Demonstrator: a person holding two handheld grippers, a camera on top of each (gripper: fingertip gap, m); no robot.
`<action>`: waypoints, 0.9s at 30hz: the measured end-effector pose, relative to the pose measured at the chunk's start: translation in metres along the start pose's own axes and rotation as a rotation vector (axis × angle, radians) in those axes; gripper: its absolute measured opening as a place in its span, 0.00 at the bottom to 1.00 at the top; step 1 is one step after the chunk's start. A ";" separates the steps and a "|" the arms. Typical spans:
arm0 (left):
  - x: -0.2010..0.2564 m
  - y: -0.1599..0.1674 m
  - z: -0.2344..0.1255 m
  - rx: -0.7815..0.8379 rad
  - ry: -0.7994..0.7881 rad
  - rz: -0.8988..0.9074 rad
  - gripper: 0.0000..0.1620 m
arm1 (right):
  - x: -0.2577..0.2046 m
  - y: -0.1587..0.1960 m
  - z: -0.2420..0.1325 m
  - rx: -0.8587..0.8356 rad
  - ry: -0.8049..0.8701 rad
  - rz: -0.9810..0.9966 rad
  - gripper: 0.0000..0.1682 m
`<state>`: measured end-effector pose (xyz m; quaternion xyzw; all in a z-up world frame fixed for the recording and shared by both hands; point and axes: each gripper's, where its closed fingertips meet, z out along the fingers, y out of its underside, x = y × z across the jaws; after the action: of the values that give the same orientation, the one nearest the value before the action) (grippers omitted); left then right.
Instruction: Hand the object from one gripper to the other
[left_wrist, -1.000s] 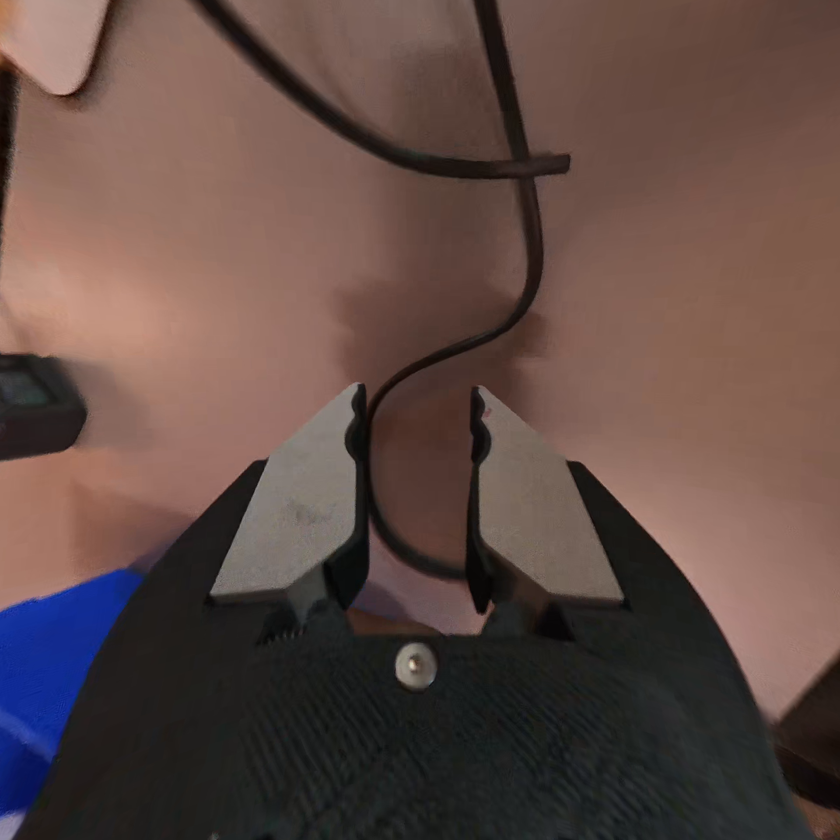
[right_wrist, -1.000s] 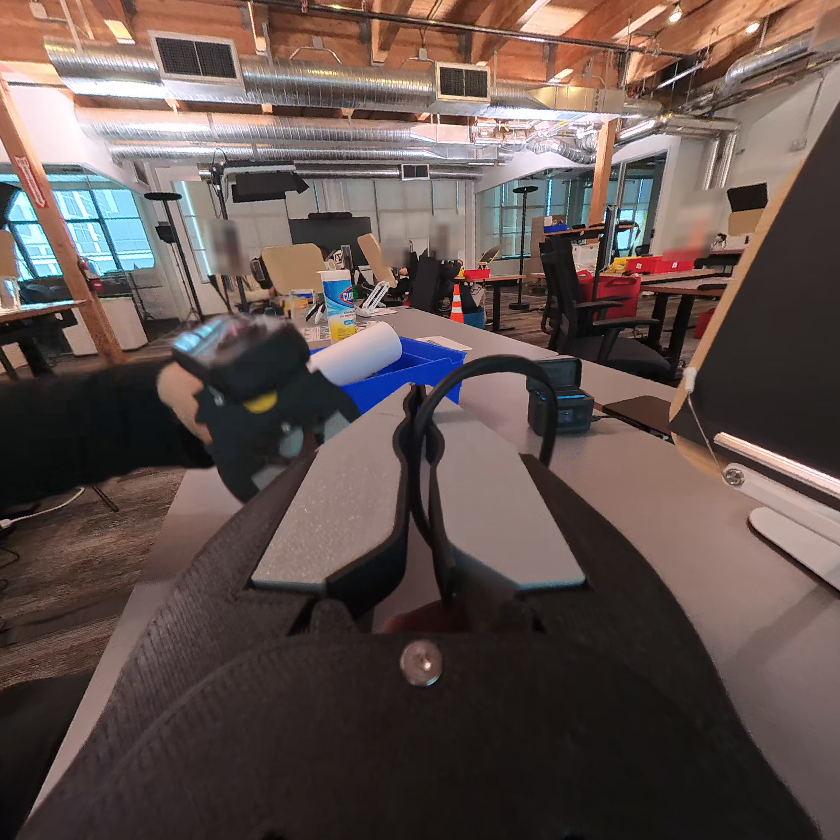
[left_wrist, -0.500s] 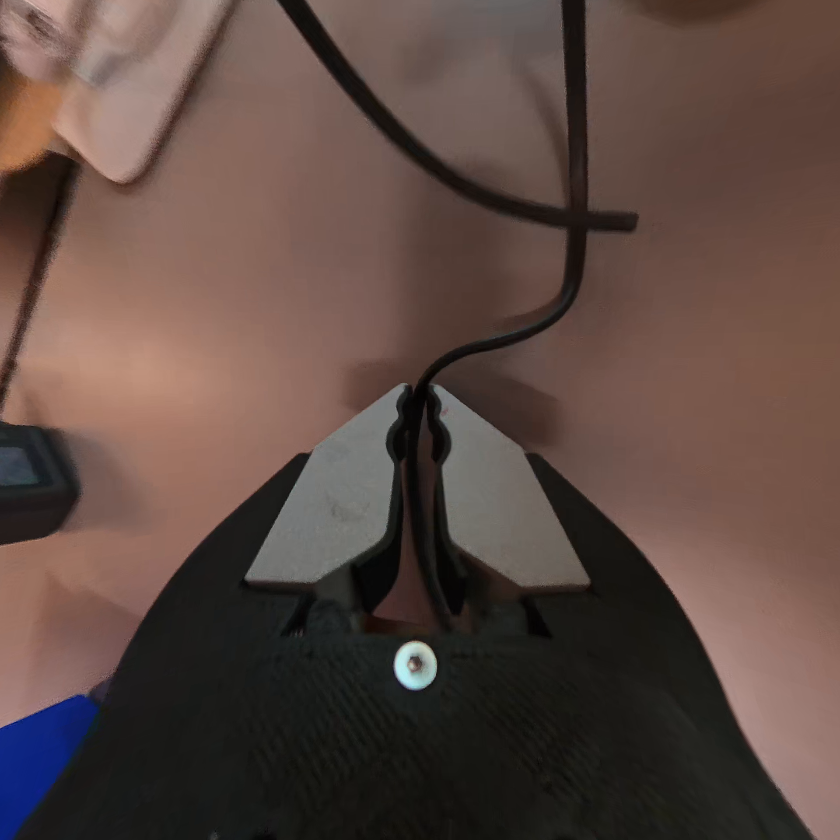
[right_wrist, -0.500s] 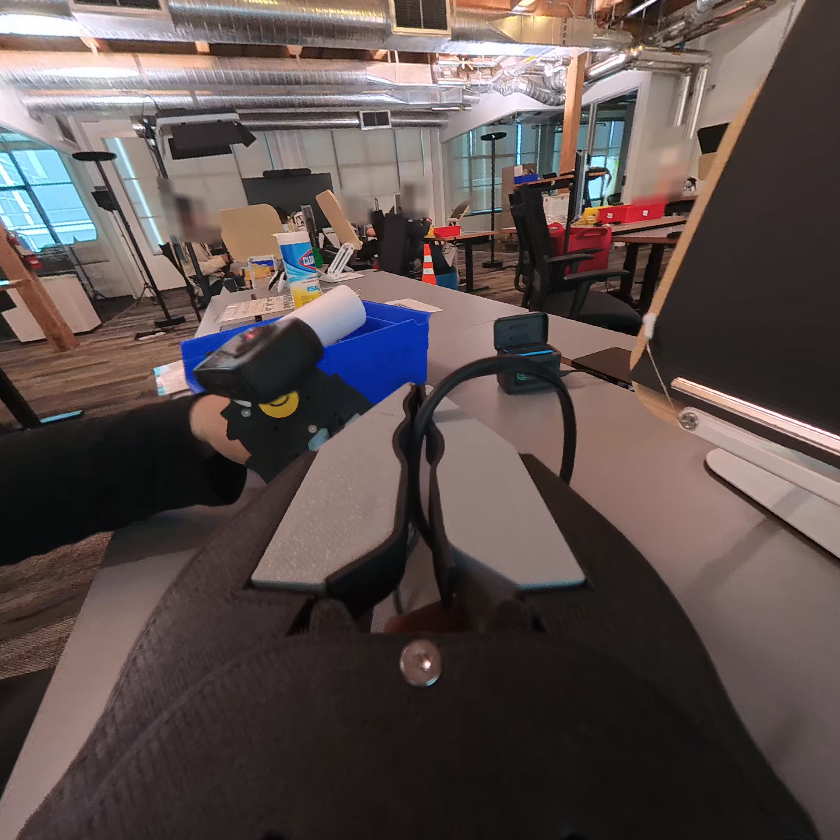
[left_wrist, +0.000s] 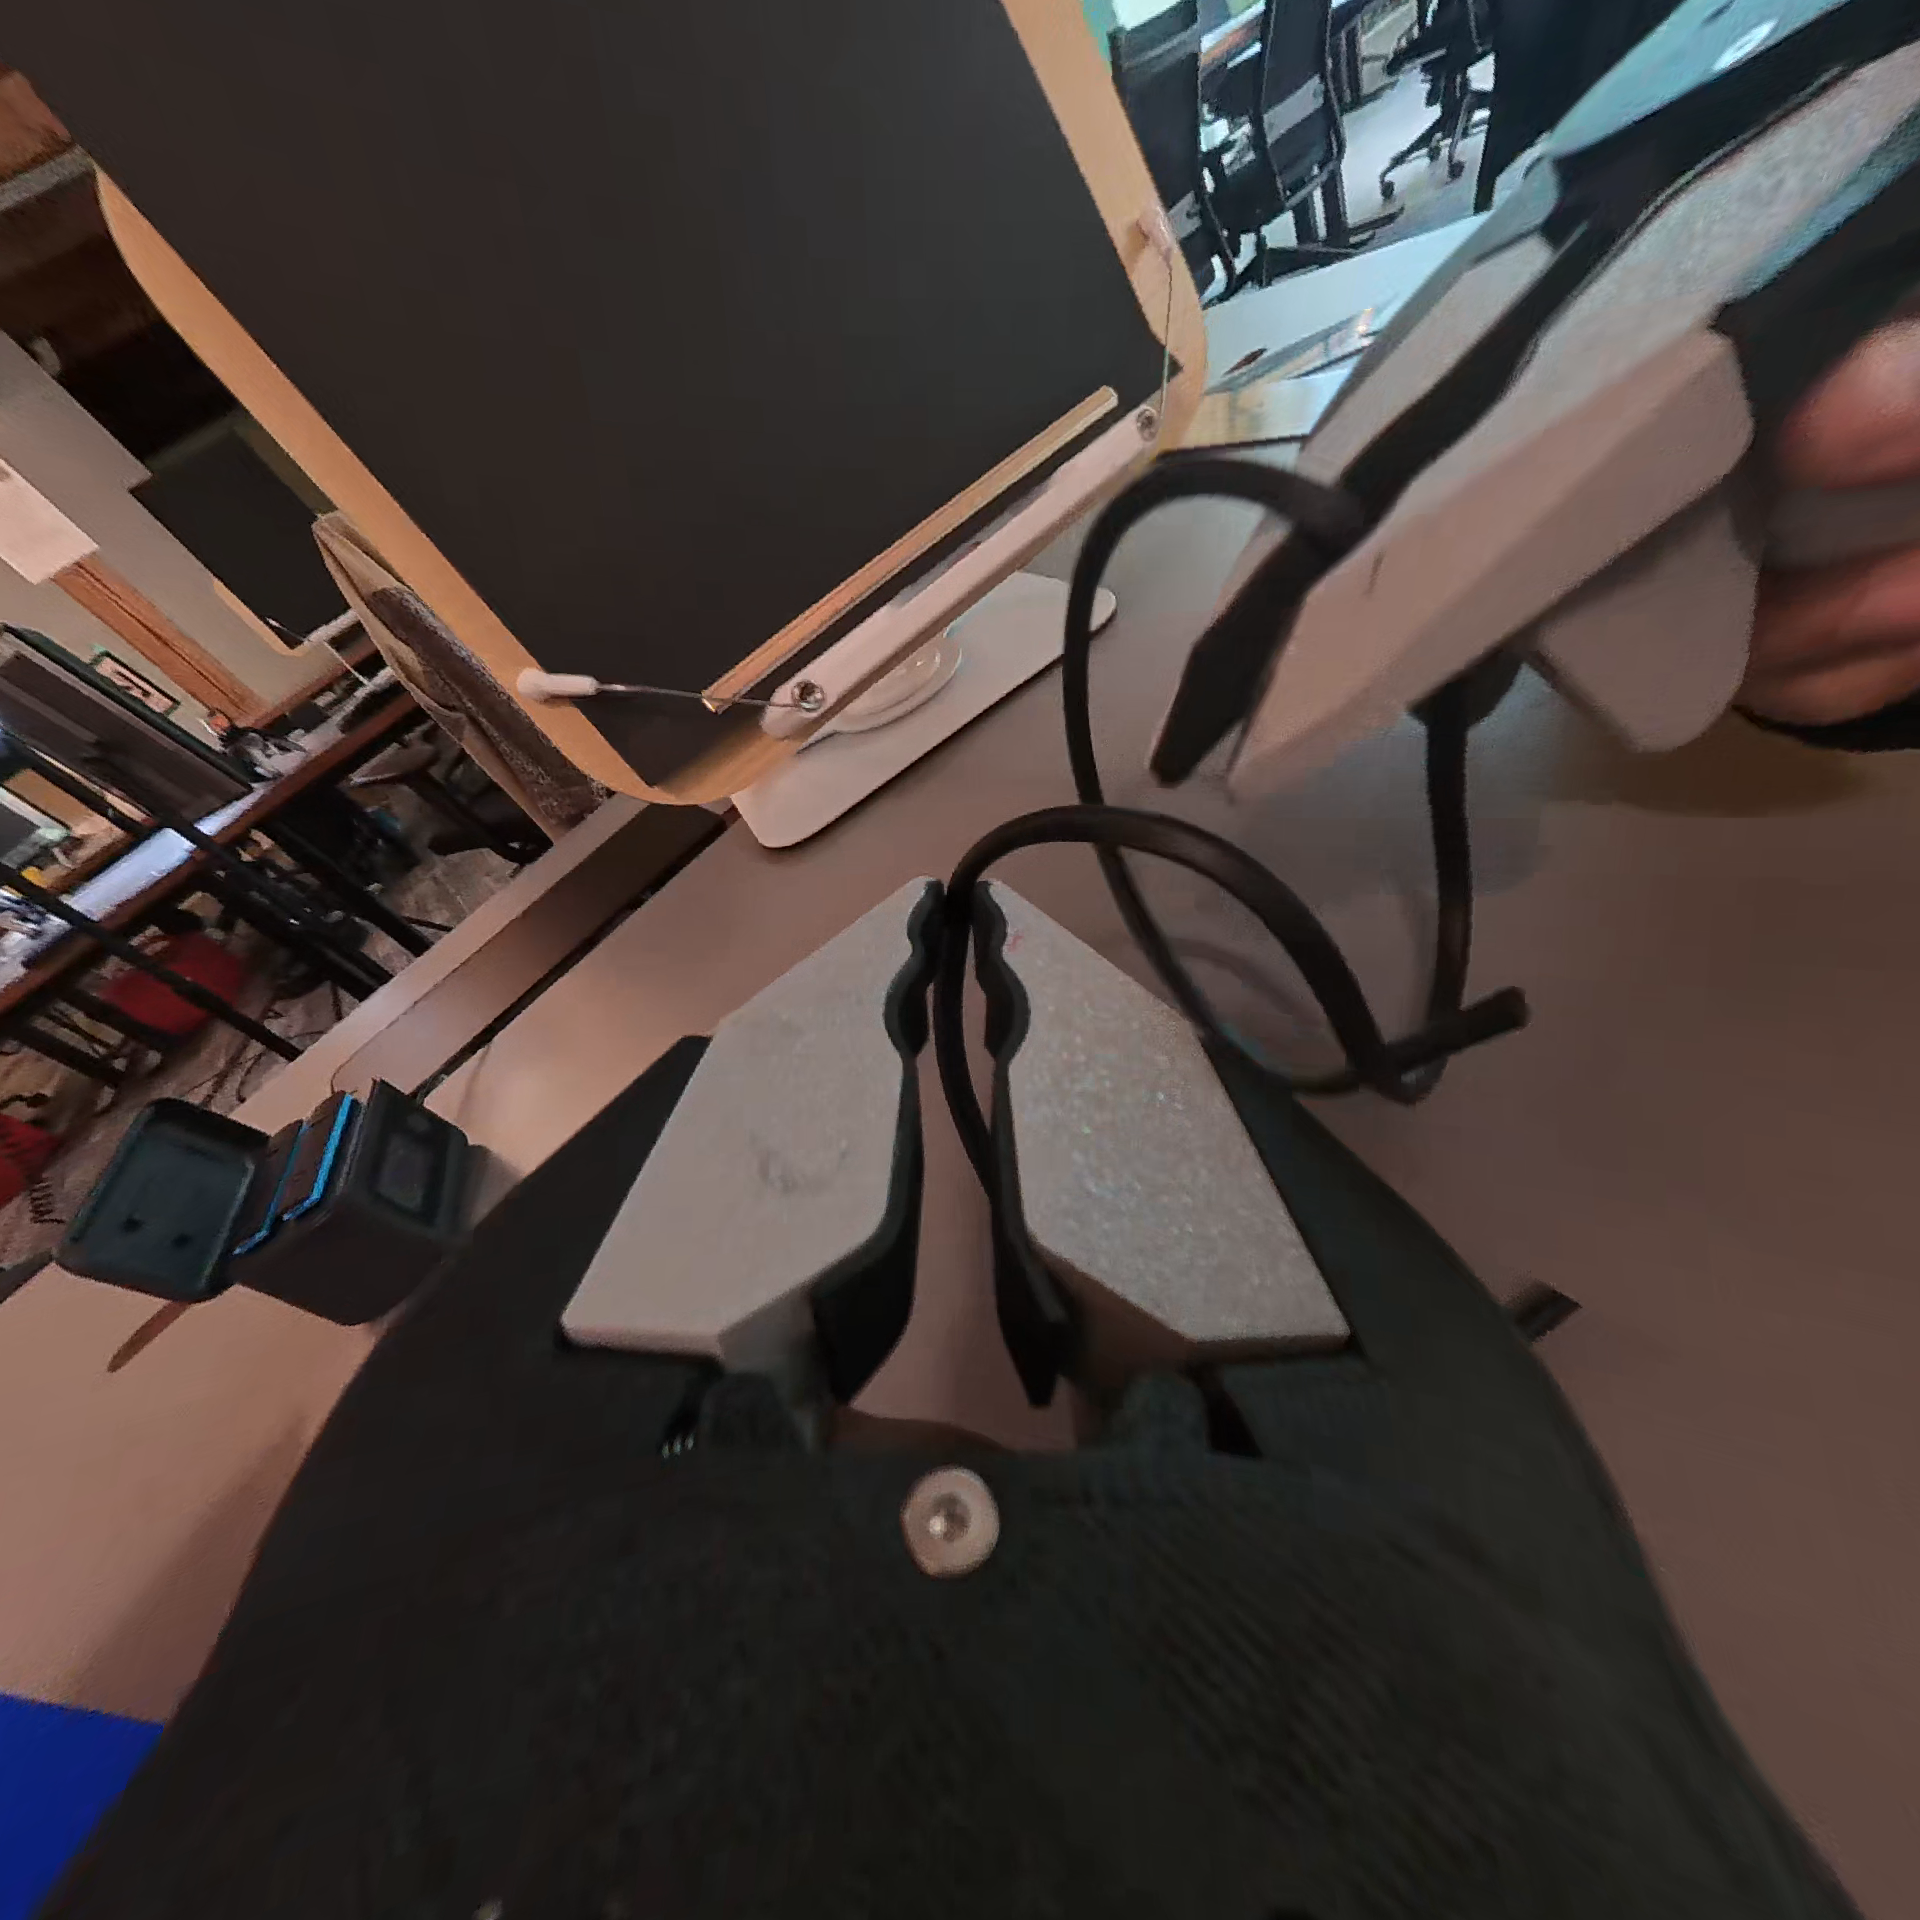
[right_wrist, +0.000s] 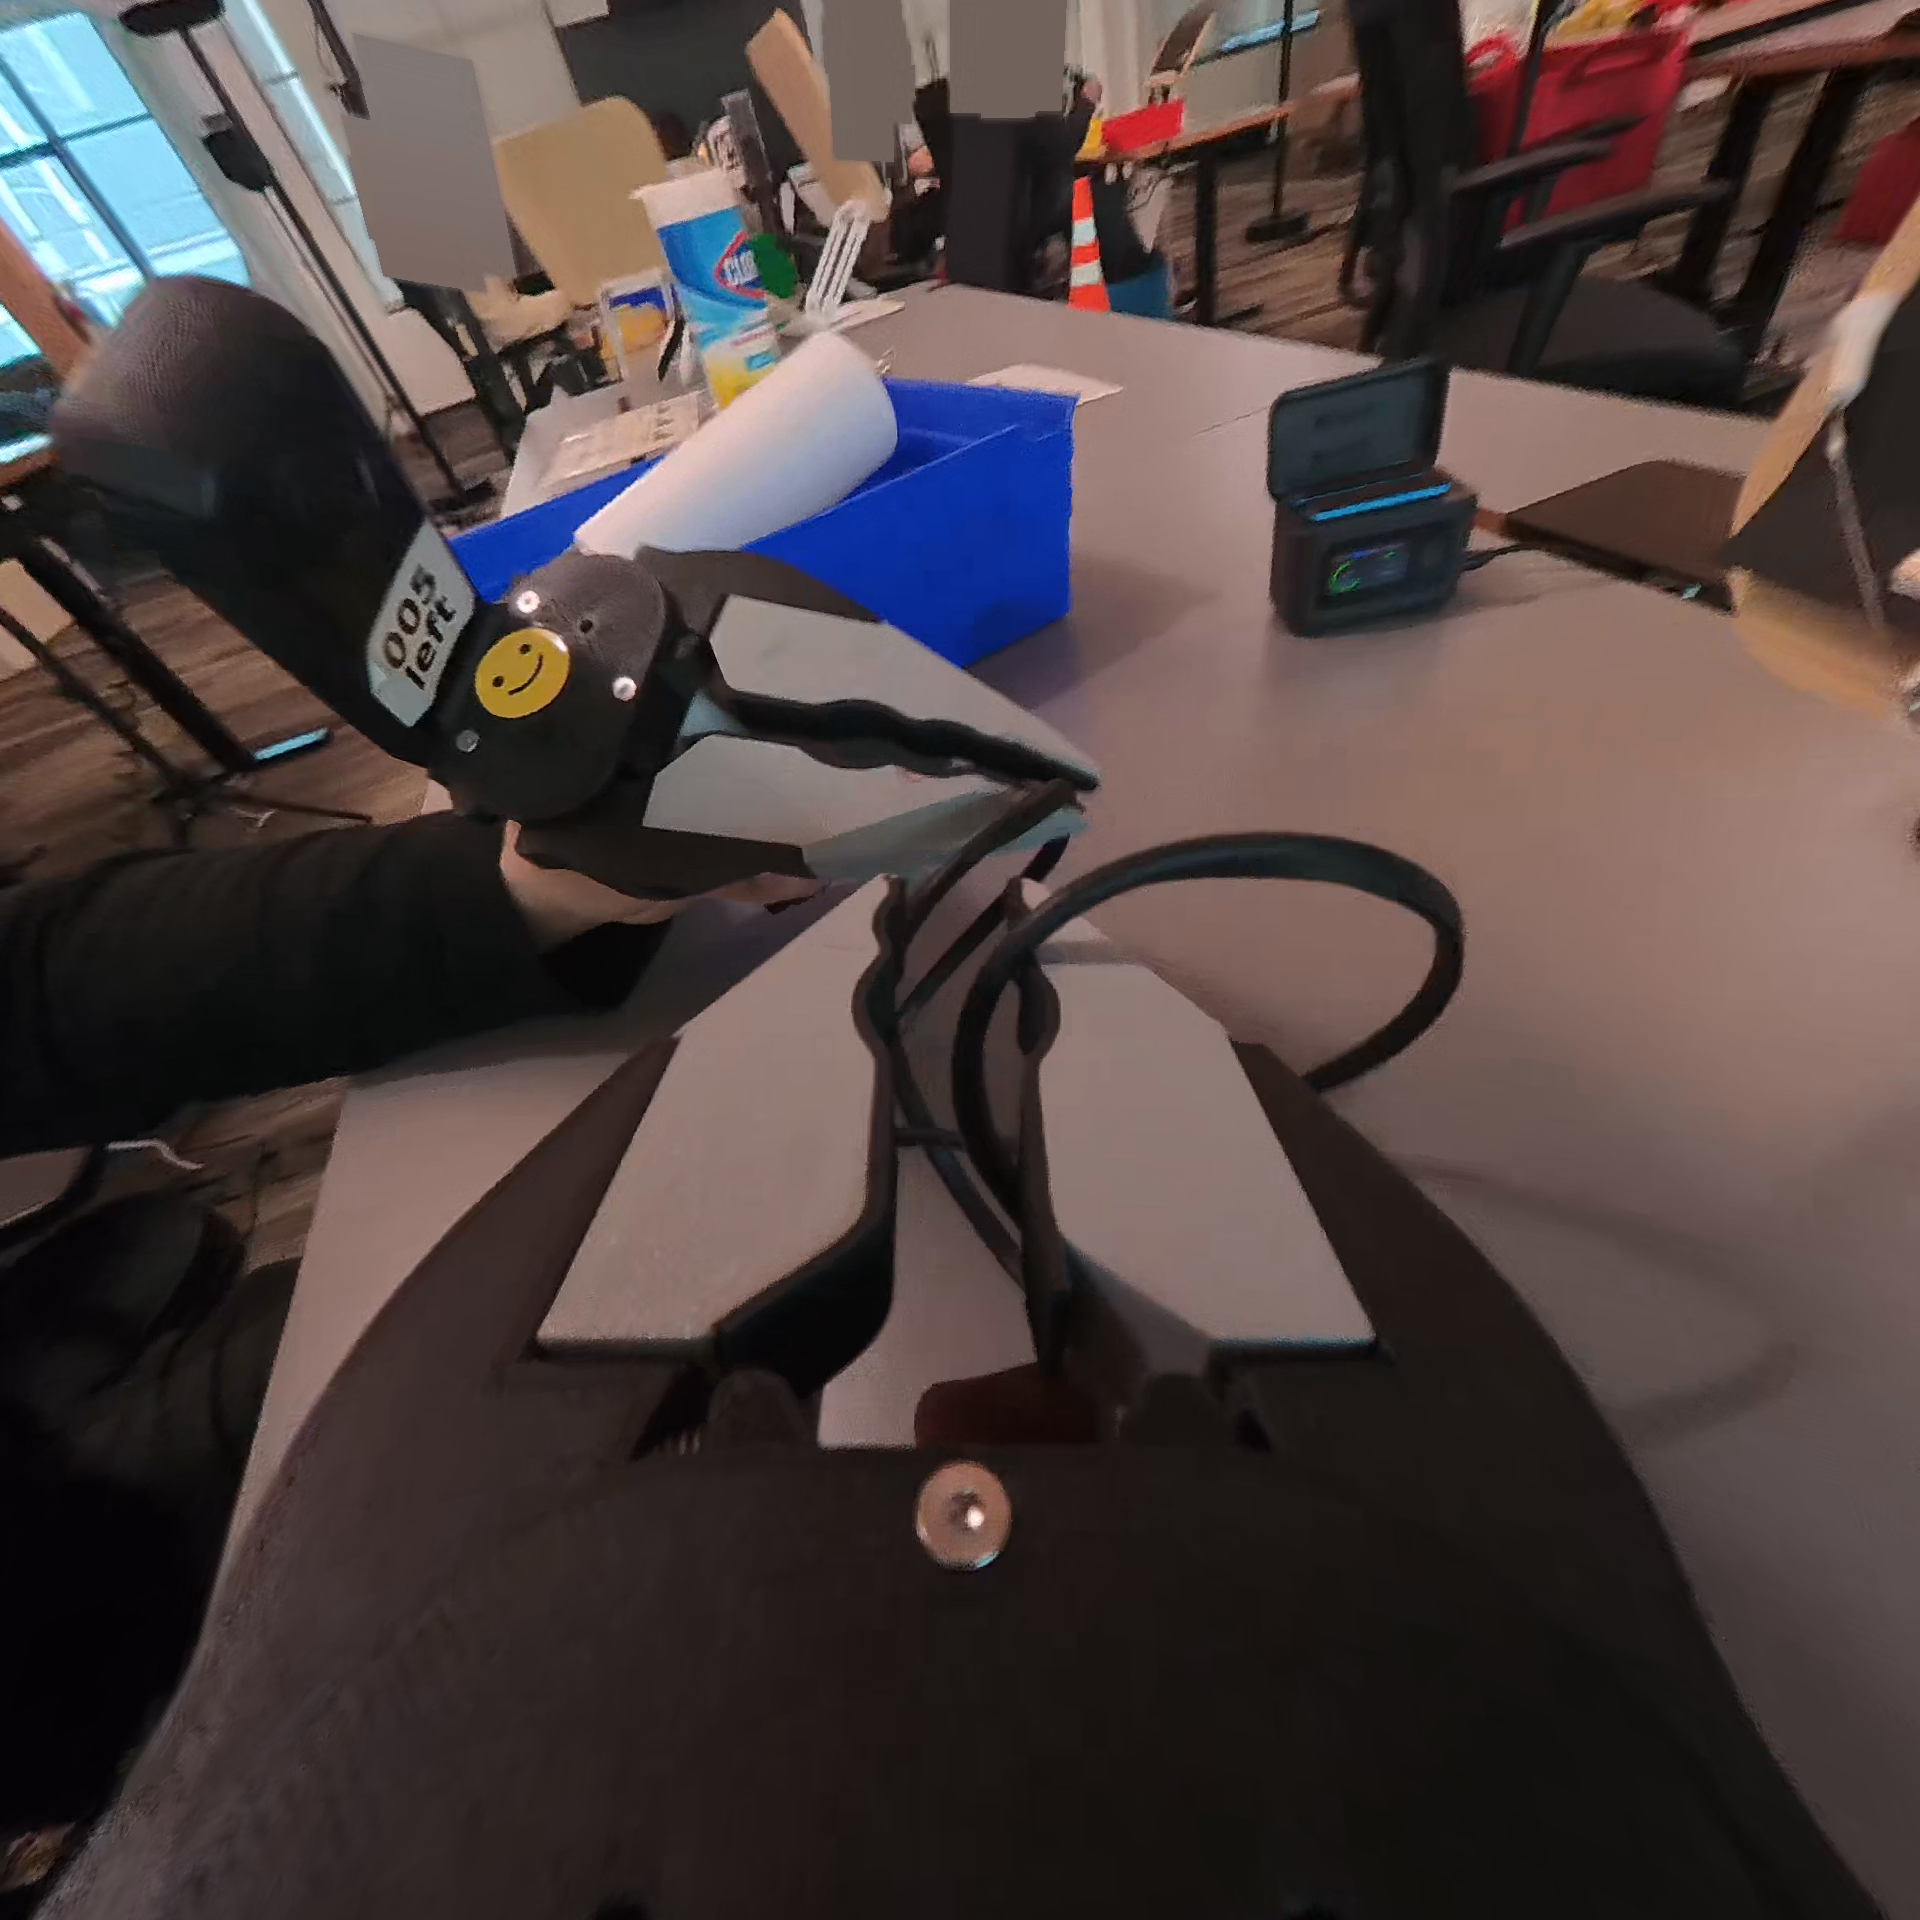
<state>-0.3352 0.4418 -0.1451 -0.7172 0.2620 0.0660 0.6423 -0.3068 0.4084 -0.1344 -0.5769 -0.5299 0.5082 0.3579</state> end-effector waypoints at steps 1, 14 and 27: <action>-0.001 -0.003 -0.001 0.014 -0.016 0.021 0.02 | 0.001 0.004 0.002 -0.023 0.002 0.011 0.10; 0.013 -0.011 -0.002 0.054 -0.006 0.055 0.03 | -0.008 0.022 0.009 -0.114 -0.056 0.050 0.00; 0.004 -0.008 -0.004 0.074 0.088 -0.253 0.12 | 0.040 -0.021 -0.026 0.111 0.302 -0.078 0.00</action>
<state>-0.3288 0.4375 -0.1388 -0.7226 0.1995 -0.0568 0.6594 -0.2902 0.4540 -0.1167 -0.6050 -0.4631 0.4300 0.4844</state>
